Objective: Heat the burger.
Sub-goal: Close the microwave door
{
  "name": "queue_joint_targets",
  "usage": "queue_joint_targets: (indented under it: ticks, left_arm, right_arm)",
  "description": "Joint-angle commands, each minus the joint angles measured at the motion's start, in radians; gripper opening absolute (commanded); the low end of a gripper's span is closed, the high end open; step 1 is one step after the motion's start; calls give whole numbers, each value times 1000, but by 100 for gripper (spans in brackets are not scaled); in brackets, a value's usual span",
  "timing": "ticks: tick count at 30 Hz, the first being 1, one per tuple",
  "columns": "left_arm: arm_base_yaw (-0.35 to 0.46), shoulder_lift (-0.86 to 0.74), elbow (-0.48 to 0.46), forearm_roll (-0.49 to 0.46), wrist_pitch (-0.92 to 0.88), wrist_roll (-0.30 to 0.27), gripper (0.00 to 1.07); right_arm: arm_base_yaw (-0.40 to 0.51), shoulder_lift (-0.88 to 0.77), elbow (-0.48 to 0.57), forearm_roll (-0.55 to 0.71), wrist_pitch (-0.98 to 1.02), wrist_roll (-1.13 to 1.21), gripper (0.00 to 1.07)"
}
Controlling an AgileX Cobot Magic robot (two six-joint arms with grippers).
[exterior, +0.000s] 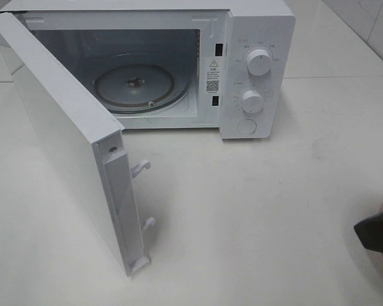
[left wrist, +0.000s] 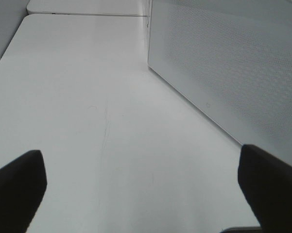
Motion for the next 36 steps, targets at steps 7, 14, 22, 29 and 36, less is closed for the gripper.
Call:
queue_joint_targets:
  ticks: [7, 14, 22, 29, 36]
  left_arm:
    - [0, -15, 4, 1, -13, -7, 100]
    - [0, -15, 4, 1, -13, -7, 100]
    - [0, -15, 4, 1, -13, -7, 100]
    - [0, -15, 4, 1, -13, -7, 100]
    - [0, -15, 4, 1, -13, -7, 100]
  right_arm:
    - [-3, -162, -9, 17, 139, -42, 73]
    - [-22, -360, -7, 17, 191, -53, 73]
    - [-166, -512, -7, 18, 194, -105, 73]
    - [-271, -597, -3, 17, 195, -100, 73]
    - [-383, -713, 69, 55, 178, -100, 73]
